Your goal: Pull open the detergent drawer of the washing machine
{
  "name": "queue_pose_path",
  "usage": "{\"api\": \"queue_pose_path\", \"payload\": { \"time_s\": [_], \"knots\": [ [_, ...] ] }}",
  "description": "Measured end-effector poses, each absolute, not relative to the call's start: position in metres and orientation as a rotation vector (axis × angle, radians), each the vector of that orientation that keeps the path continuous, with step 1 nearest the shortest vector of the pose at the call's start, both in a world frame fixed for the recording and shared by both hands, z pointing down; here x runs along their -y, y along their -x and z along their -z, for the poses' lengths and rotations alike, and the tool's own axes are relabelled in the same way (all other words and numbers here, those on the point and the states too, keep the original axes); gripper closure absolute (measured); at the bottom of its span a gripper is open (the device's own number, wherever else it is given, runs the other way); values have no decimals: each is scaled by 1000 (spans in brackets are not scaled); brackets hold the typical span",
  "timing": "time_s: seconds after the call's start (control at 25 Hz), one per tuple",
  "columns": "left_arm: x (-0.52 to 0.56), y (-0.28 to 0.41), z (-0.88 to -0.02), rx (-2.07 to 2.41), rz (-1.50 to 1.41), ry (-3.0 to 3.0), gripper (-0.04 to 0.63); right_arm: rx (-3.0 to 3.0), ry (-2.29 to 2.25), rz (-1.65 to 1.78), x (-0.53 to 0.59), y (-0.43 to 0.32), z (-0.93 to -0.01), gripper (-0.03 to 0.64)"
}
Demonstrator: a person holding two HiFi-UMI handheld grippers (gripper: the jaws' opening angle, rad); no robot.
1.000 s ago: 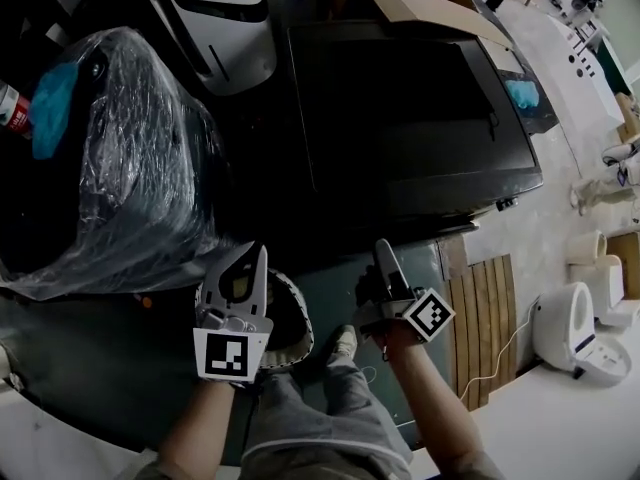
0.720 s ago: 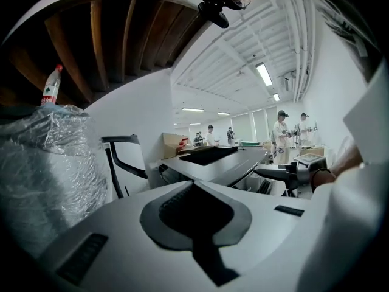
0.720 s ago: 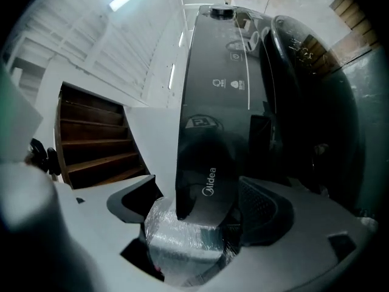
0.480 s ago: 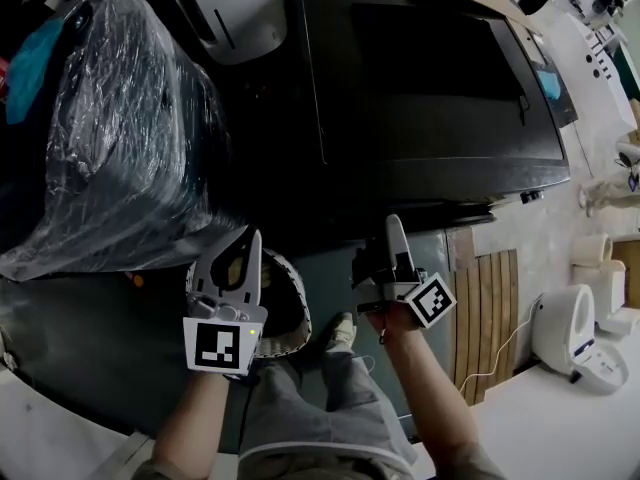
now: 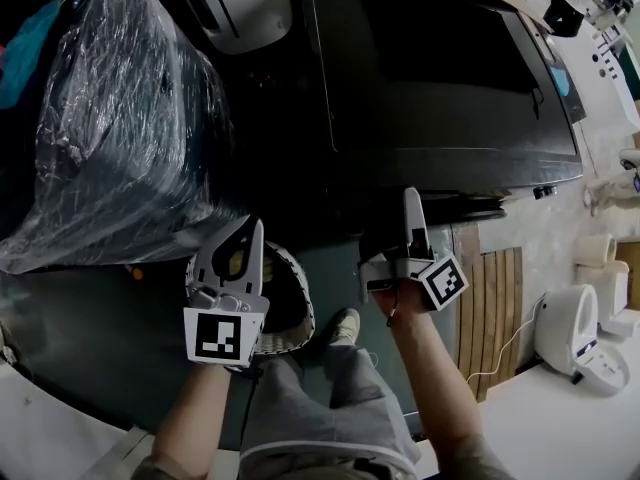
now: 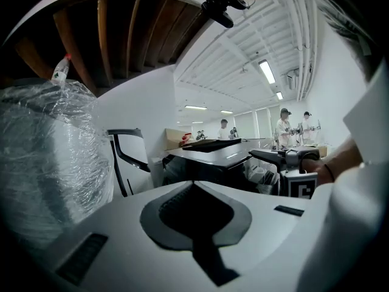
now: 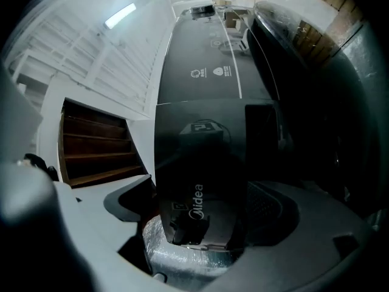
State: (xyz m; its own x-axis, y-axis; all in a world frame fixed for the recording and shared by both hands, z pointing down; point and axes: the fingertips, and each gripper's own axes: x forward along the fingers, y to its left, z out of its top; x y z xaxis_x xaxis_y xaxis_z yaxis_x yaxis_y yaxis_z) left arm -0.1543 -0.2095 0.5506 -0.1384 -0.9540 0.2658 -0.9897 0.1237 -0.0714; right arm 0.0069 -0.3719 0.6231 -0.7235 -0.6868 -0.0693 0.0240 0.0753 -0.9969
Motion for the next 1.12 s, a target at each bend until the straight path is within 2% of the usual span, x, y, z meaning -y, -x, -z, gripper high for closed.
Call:
{"api": "queue_pose_path", "payload": {
  "time_s": [1.12],
  "knots": [
    [186,136,-538,2191,-349,-2022,584,-1783,693,1725,332,-38,-624,181]
  ]
}}
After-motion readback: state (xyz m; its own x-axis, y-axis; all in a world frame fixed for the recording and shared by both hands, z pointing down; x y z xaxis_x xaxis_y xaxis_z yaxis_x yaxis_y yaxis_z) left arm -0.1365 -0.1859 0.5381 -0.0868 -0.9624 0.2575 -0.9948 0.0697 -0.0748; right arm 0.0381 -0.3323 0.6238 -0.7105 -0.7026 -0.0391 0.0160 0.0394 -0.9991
